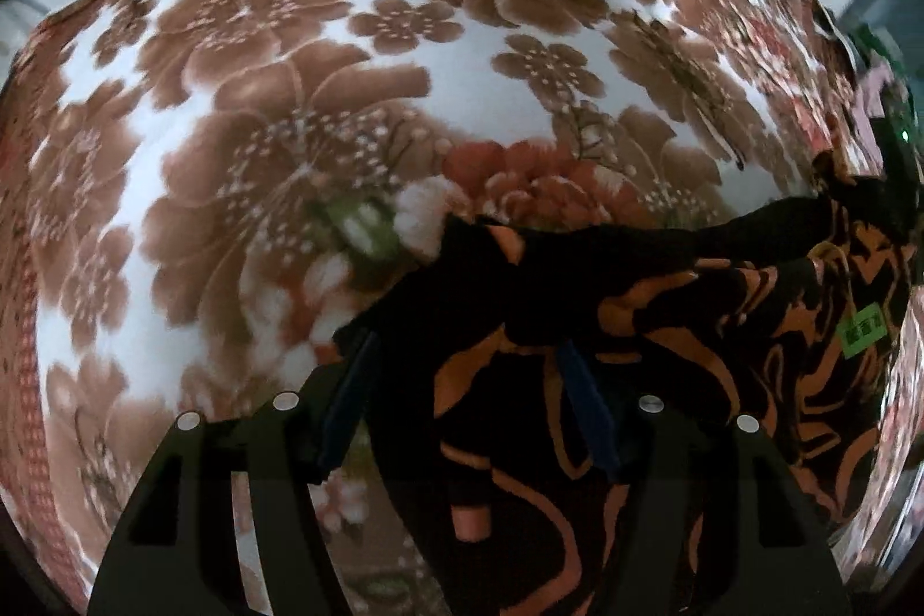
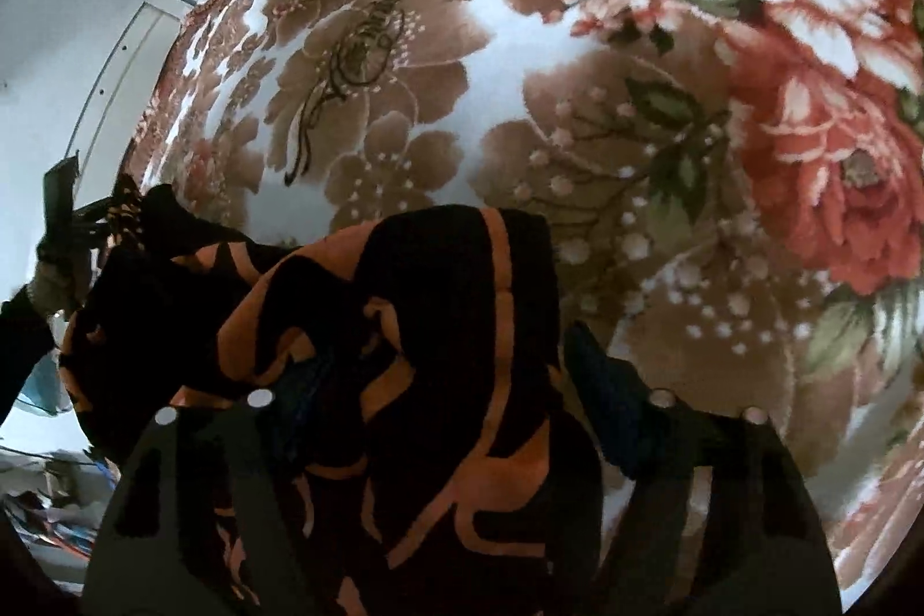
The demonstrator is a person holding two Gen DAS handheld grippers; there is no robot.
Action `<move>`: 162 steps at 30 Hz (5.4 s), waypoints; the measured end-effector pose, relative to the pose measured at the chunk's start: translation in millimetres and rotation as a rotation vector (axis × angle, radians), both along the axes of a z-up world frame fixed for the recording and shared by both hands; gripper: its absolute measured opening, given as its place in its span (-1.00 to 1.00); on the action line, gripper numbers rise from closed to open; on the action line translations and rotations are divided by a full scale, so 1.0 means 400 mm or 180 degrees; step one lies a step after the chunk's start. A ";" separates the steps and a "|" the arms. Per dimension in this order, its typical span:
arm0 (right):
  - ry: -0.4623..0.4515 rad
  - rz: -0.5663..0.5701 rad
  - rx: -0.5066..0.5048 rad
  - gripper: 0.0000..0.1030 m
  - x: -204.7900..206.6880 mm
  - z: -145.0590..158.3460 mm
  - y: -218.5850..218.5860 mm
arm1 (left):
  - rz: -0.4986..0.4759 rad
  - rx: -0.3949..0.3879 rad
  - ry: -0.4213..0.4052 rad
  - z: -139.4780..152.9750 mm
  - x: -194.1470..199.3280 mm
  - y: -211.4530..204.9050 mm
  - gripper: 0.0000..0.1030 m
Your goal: Fold large clothes
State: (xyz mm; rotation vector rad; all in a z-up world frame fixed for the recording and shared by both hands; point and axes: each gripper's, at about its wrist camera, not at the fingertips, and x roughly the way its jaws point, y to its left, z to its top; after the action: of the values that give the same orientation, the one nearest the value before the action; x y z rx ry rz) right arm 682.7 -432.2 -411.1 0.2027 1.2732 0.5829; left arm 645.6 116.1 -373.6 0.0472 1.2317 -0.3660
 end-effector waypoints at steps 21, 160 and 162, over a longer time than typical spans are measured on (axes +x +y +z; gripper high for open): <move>-0.0504 -0.0380 0.0285 -0.84 -0.118 0.189 -0.135 | 0.0524 -0.0081 -0.0303 0.124 -0.083 0.085 -0.86; -0.0984 -0.1016 -0.1790 0.90 -0.547 0.061 0.505 | 0.2327 -0.2273 -0.1027 -0.097 -0.592 -0.044 -0.70; -0.1048 -0.1005 -0.1798 0.90 -0.554 0.057 0.506 | 0.2288 -0.2199 -0.0995 -0.115 -0.588 -0.052 -0.70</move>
State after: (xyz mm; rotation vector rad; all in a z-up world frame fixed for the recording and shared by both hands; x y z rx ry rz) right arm 461.1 -229.7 -388.4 -0.1585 1.0113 -0.0284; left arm 410.5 95.4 -419.5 -0.8793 0.6952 -0.1251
